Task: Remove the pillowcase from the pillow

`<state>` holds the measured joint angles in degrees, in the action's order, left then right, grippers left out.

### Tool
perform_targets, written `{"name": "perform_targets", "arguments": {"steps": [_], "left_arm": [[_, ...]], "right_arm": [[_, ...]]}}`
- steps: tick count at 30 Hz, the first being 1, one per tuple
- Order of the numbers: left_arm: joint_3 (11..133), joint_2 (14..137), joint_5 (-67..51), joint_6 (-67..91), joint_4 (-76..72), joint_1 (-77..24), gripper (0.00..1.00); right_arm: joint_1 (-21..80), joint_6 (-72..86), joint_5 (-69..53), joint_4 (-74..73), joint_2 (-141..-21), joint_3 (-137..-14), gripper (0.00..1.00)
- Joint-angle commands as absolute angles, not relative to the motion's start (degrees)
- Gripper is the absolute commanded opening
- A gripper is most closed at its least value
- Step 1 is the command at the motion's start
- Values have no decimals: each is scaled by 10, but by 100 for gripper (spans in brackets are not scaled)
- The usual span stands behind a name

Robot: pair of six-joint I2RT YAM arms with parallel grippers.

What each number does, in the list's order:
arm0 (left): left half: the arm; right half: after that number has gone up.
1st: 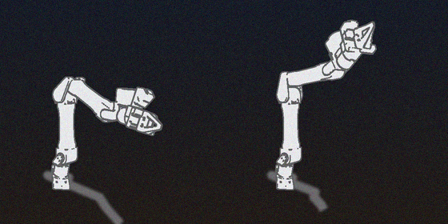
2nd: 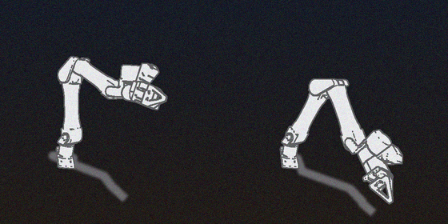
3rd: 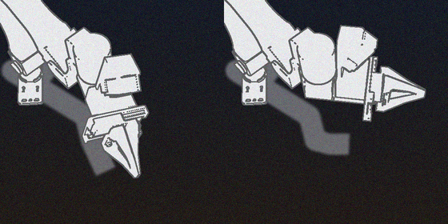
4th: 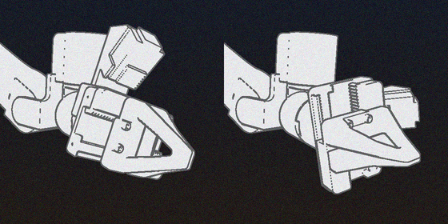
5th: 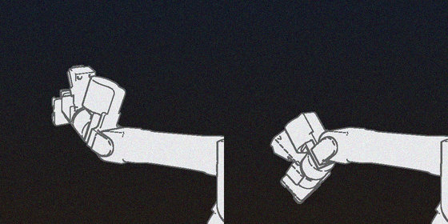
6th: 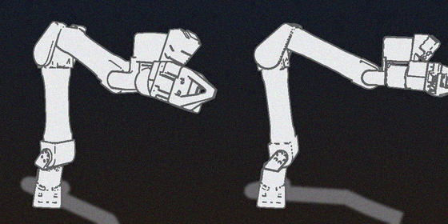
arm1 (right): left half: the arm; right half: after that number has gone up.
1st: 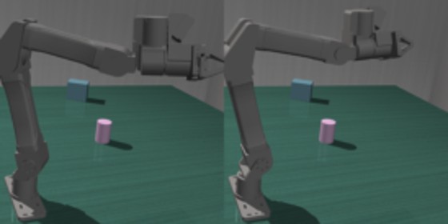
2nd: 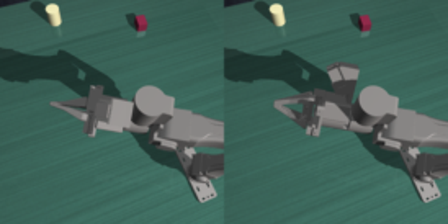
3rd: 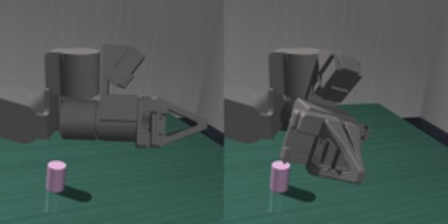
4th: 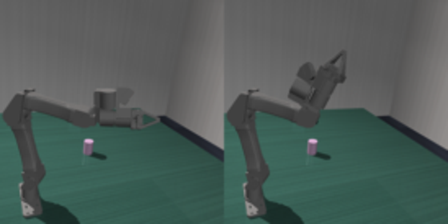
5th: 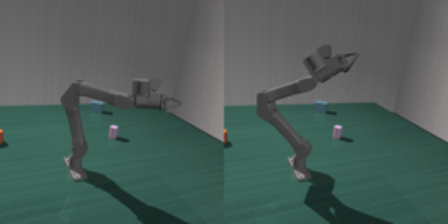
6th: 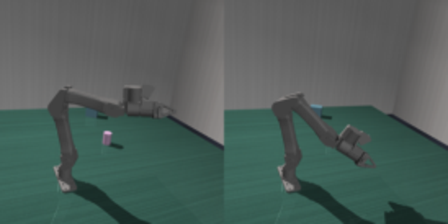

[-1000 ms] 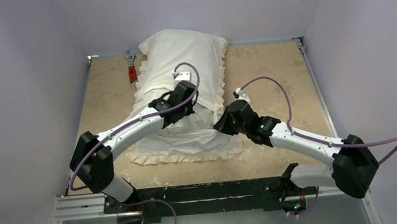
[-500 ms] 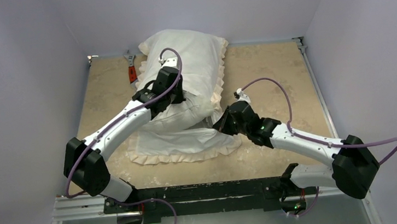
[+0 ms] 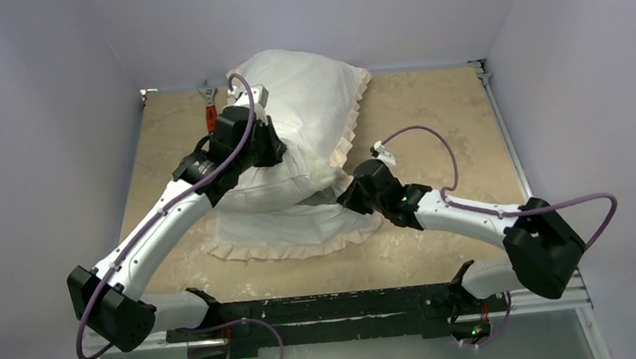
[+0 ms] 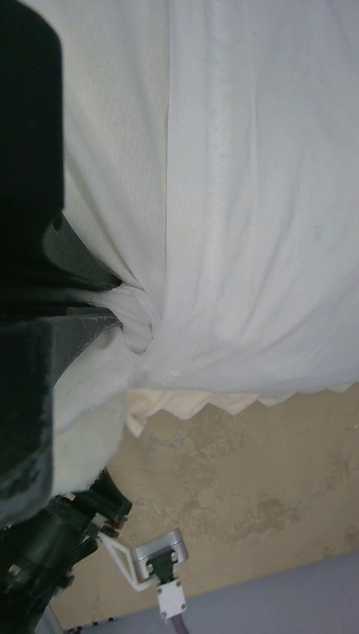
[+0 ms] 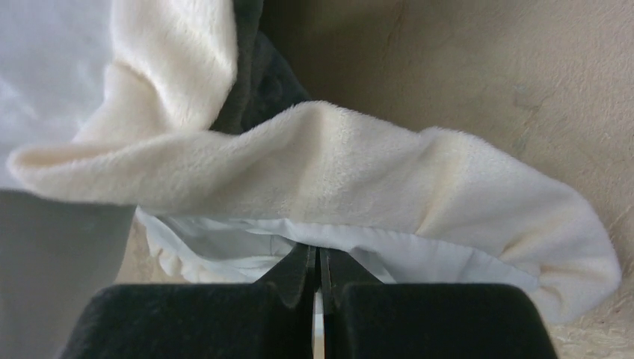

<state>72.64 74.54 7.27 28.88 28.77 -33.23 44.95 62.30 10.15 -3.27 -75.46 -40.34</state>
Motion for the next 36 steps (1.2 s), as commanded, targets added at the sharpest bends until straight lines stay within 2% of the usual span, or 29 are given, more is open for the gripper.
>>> {"name": "perform_targets", "arguments": {"steps": [1,3,8,18,19,20,22,23,24,27,29,32,36], "left_arm": [[718,698,17,291,232,-320,0],[701,684,10,294,236,-320,0],[648,653,-74,301,216,-333,0],[538,639,-54,328,181,-484,0],[526,636,-52,334,175,-486,0],[517,633,-48,340,174,-487,0],[502,625,-39,347,174,-487,10],[499,620,-39,349,170,-487,17],[496,615,-39,350,167,-487,28],[491,598,-35,348,160,-488,51],[491,585,-20,346,163,-487,63],[504,559,46,349,201,-488,71],[516,503,228,382,300,-487,80]], "right_arm": [[450,652,187,-111,-798,-444,2],[443,671,223,-125,-810,-448,9],[414,651,196,-97,-839,-453,10],[377,611,197,-99,-793,-481,11],[378,608,198,-103,-780,-484,11],[378,606,200,-107,-767,-485,17],[377,603,206,-115,-737,-486,30],[378,596,217,-117,-723,-485,44],[378,590,223,-115,-708,-485,52],[379,556,198,-87,-664,-476,64],[379,544,194,-75,-643,-473,68],[379,505,173,-46,-631,-477,72],[394,459,160,-28,-664,-496,75]]}}
